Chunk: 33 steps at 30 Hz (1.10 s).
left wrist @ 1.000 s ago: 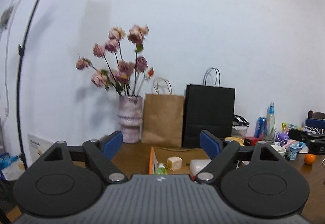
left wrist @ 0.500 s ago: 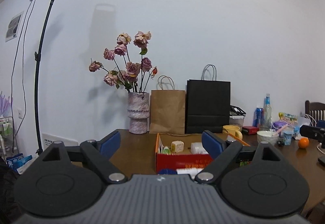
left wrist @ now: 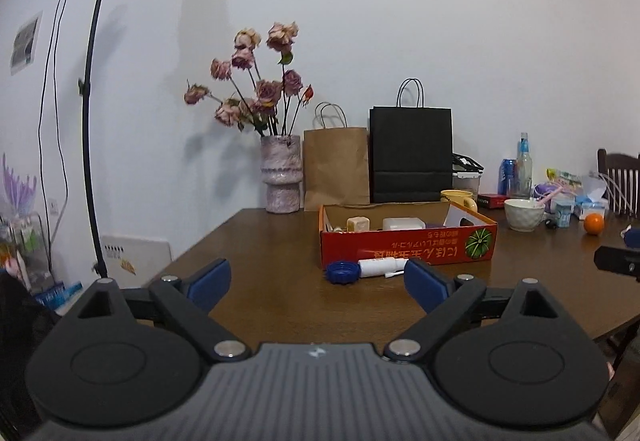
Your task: Organize rigid objects
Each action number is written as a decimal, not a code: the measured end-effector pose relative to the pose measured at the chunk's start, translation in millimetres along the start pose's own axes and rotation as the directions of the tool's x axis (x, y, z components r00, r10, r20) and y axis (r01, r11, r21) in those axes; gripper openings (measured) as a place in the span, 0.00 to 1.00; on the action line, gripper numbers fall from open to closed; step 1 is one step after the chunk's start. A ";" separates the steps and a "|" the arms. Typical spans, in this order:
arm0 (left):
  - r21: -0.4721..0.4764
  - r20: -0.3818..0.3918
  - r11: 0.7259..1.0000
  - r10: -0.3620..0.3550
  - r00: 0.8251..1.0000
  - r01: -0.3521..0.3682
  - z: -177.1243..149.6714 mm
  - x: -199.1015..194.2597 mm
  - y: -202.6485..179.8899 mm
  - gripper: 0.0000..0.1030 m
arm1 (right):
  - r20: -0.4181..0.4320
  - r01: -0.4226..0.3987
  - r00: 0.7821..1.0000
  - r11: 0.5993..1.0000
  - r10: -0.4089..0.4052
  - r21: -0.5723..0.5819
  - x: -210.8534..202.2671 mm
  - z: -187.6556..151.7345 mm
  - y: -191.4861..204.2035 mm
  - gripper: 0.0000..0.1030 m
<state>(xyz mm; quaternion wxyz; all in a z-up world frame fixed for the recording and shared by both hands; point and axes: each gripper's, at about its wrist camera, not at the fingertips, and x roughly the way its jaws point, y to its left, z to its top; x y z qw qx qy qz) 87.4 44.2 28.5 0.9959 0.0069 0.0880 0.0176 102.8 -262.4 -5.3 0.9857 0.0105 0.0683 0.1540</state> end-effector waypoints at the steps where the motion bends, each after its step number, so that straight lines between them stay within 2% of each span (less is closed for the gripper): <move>1: -0.002 -0.003 1.000 -0.001 1.000 0.001 -0.7 1.0 0.4 0.93 | 0.001 -0.004 1.000 1.000 0.004 0.004 0.4 -0.5 0.3 0.89; 5: 0.005 -0.019 1.000 0.007 1.000 -0.007 -7.2 10.8 -0.3 0.93 | -0.016 0.000 1.000 1.000 0.000 0.010 10.8 -4.8 -0.3 0.89; 10: 0.007 -0.059 1.000 0.018 0.998 -0.018 -13.4 40.2 -0.7 0.93 | -0.052 0.018 0.999 0.999 -0.016 0.034 42.9 -9.4 -9.6 0.89; 16: 0.029 -0.164 0.999 0.037 0.986 -0.032 -14.6 100.0 1.3 0.93 | -0.158 0.020 0.987 1.000 -0.020 0.001 100.6 -6.3 -20.6 0.87; 19: 0.049 -0.201 0.999 0.022 0.979 -0.012 -13.0 133.0 -0.7 0.93 | -0.217 -0.025 0.976 0.998 0.013 -0.055 138.1 2.1 -21.3 0.81; 24: 0.062 -0.275 0.997 -0.031 0.961 0.050 -9.3 194.8 -5.7 0.92 | -0.276 -0.184 0.952 0.966 0.129 -0.181 213.3 17.5 -13.5 0.78; 26: 0.072 -0.296 0.993 -0.067 0.953 0.092 -8.2 220.2 -8.8 0.85 | -0.295 -0.239 0.940 0.949 0.173 -0.204 243.7 22.9 -8.5 0.70; 29: 0.086 -0.348 0.982 -0.126 0.929 0.166 -8.1 260.7 -12.9 0.79 | -0.349 -0.339 0.900 0.922 0.261 -0.187 294.2 28.0 -2.5 0.59; 31: 0.088 -0.385 0.981 -0.127 0.914 0.173 -11.7 284.8 -14.8 0.72 | -0.373 -0.391 0.875 0.905 0.308 -0.170 323.4 26.9 1.7 0.55; 33: 0.088 -0.395 0.979 -0.136 0.909 0.184 -13.5 301.3 -16.2 0.71 | -0.405 -0.422 0.851 0.895 0.334 -0.148 344.7 25.3 5.0 0.52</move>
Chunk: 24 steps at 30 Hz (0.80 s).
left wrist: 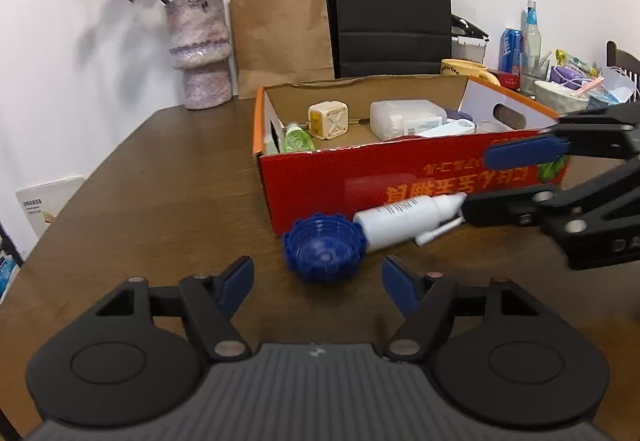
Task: Organize rigid objects
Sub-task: 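Grasp the blue cap with the left tool while the right tool grasps the white spray bottle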
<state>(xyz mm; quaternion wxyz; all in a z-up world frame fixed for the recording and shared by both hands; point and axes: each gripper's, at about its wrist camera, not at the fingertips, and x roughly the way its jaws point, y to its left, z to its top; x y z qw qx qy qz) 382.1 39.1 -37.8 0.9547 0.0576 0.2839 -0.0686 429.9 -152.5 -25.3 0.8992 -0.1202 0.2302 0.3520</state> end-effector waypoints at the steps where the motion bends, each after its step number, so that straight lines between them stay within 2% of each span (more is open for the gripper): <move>1: 0.002 0.000 1.000 -0.011 1.000 0.011 1.6 5.3 0.6 0.71 | -0.007 -0.021 1.000 1.000 0.021 0.000 7.7 2.0 -2.3 0.51; 3: 0.007 -0.014 1.000 -0.025 1.000 0.025 4.7 15.7 1.1 0.72 | -0.038 -0.047 0.998 0.999 0.047 0.010 23.3 5.4 -7.4 0.49; 5: 0.002 -0.040 1.000 -0.028 0.999 0.028 6.1 26.2 2.7 0.71 | -0.080 -0.080 0.993 0.997 0.081 0.016 36.5 6.8 -8.5 0.38; 7: -0.019 -0.071 0.999 -0.050 0.996 0.049 7.6 33.5 6.5 0.67 | -0.089 -0.084 0.992 0.996 0.084 0.007 43.5 5.6 -6.3 0.35; 10: -0.035 -0.065 0.999 -0.040 0.997 0.038 8.0 33.2 11.0 0.53 | -0.121 -0.087 0.989 0.996 0.090 0.025 51.8 0.5 -5.5 0.37; 13: -0.051 -0.060 0.998 -0.042 0.997 0.039 6.0 29.6 14.8 0.53 | -0.143 -0.064 0.987 0.997 0.070 0.048 54.7 -0.5 -4.3 0.37; 19: -0.065 -0.036 0.998 -0.019 0.999 0.017 -10.9 -2.6 5.5 0.53 | -0.157 0.053 0.986 0.998 -0.046 0.040 33.9 -10.8 11.7 0.36; 22: -0.104 -0.044 0.994 -0.021 0.999 0.016 -28.7 -26.9 2.3 0.53 | -0.171 0.163 0.973 0.985 -0.152 0.054 -1.0 -30.5 16.1 0.36; 24: -0.121 -0.045 0.993 -0.009 0.999 0.004 -41.4 -46.7 -1.5 0.53 | -0.173 0.199 0.969 0.974 -0.179 0.105 -30.8 -47.1 17.7 0.36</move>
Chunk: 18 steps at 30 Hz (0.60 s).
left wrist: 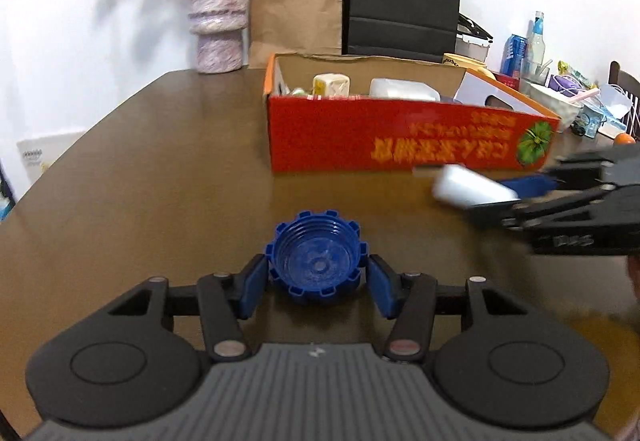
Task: Organize rigid objects
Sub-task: 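Grasp the blue cap with the left tool while the right tool grasps the white spray bottle, then carry the blue cap and white spray bottle with both tools over the box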
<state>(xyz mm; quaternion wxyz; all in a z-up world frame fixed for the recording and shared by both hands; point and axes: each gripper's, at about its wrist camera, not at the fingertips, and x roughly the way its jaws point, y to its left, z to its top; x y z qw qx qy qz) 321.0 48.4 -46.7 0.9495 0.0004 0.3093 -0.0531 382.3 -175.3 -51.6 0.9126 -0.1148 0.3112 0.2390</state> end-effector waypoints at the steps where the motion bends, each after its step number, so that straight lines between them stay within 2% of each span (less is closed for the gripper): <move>1: -0.009 0.003 1.000 0.003 1.000 -0.003 -6.0 -9.8 -1.4 0.53 | -0.003 0.017 1.000 0.999 -0.016 0.031 -15.3 -11.6 -2.5 0.36; 7: -0.047 0.045 0.999 -0.019 0.999 0.021 -23.8 -52.8 -14.5 0.53 | 0.008 0.089 0.996 0.979 -0.092 0.182 -78.6 -65.2 -17.4 0.36; 11: -0.003 0.057 1.000 -0.018 0.998 0.018 -22.4 -55.4 -32.1 0.53 | 0.004 0.106 0.994 0.979 -0.108 0.172 -82.6 -74.0 -15.4 0.38; 13: -0.003 0.070 0.999 -0.034 0.997 0.035 -20.9 -59.7 -38.2 0.53 | 0.014 0.098 0.995 0.980 -0.102 0.175 -78.8 -76.0 -12.1 0.42; 15: -0.010 0.080 0.999 -0.042 0.996 0.043 -21.4 -64.3 -41.7 0.53 | 0.029 0.094 0.995 0.979 -0.101 0.183 -72.5 -73.4 -12.5 0.43; 16: -0.012 0.082 0.999 -0.039 0.996 0.040 -22.2 -67.3 -43.1 0.53 | 0.028 0.101 0.994 0.977 -0.108 0.185 -70.6 -71.5 -12.4 0.38; 17: -0.015 0.083 0.999 -0.035 0.996 0.036 -23.7 -70.3 -43.2 0.53 | 0.030 0.105 0.993 0.976 -0.113 0.191 -68.7 -71.0 -13.0 0.26; 18: -0.017 0.083 0.999 -0.031 0.996 0.033 -25.1 -73.3 -43.1 0.53 | 0.034 0.106 0.993 0.974 -0.115 0.200 -68.3 -71.2 -14.2 0.26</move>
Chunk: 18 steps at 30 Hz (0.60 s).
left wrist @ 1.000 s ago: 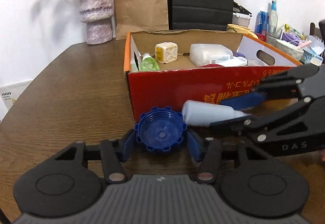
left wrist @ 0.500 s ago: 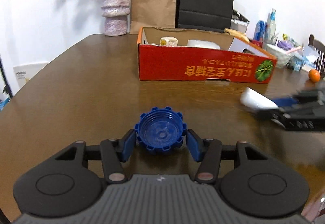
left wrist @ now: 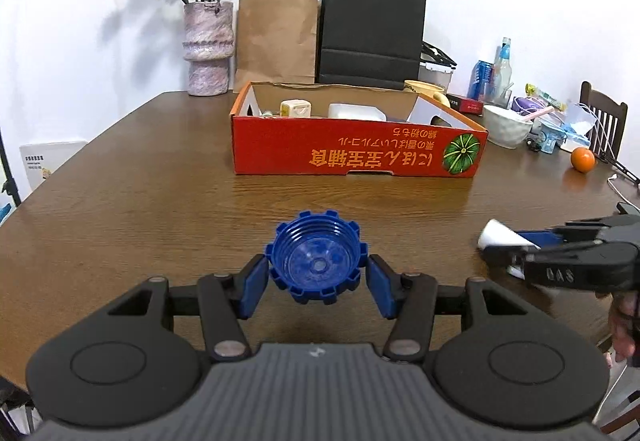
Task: Organize rigid objects
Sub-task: 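Carry the blue cap and white spray bottle with both tools over the box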
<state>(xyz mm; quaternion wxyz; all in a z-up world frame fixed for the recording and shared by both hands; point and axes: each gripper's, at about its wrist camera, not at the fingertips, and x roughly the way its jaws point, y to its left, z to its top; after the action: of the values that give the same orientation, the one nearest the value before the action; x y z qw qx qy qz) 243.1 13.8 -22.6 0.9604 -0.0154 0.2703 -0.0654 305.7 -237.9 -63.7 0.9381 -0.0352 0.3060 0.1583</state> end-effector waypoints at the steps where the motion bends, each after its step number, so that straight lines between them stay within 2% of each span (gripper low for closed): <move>1: -0.001 0.000 1.000 0.003 1.000 -0.003 -1.2 -3.2 0.3 0.53 | 0.006 -0.006 1.000 1.000 0.006 0.010 0.3 -0.6 -1.2 0.26; 6: -0.006 -0.002 1.000 0.023 1.000 -0.023 -7.9 -15.5 2.7 0.53 | 0.062 -0.017 0.998 0.997 0.012 0.078 -10.0 -6.2 -10.0 0.26; 10: -0.011 0.043 0.998 0.057 0.997 -0.056 -6.8 -29.8 -1.3 0.53 | 0.173 -0.007 0.985 0.997 -0.008 0.082 -42.9 -7.2 -5.0 0.26; 12: 0.004 0.094 0.995 0.100 0.991 -0.101 -5.3 -41.1 -8.1 0.53 | 0.254 -0.001 0.967 0.997 -0.019 0.080 -62.1 -8.1 -1.3 0.26; 15: 0.018 0.180 0.985 0.164 0.970 -0.170 -4.1 -61.2 -19.0 0.53 | 0.353 0.007 0.935 0.998 -0.030 0.065 -89.8 -12.8 7.2 0.26; 18: 0.028 0.241 0.986 0.150 0.959 -0.162 -4.6 -83.6 -27.8 0.53 | 0.435 0.011 0.900 0.999 -0.027 0.039 -118.3 -20.1 19.2 0.26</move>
<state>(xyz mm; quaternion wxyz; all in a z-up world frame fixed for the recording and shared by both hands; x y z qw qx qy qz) 166.8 -2.5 18.5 0.9882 0.0213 0.1518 0.0065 198.1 -255.6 -10.2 0.9848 0.0148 0.0909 0.1474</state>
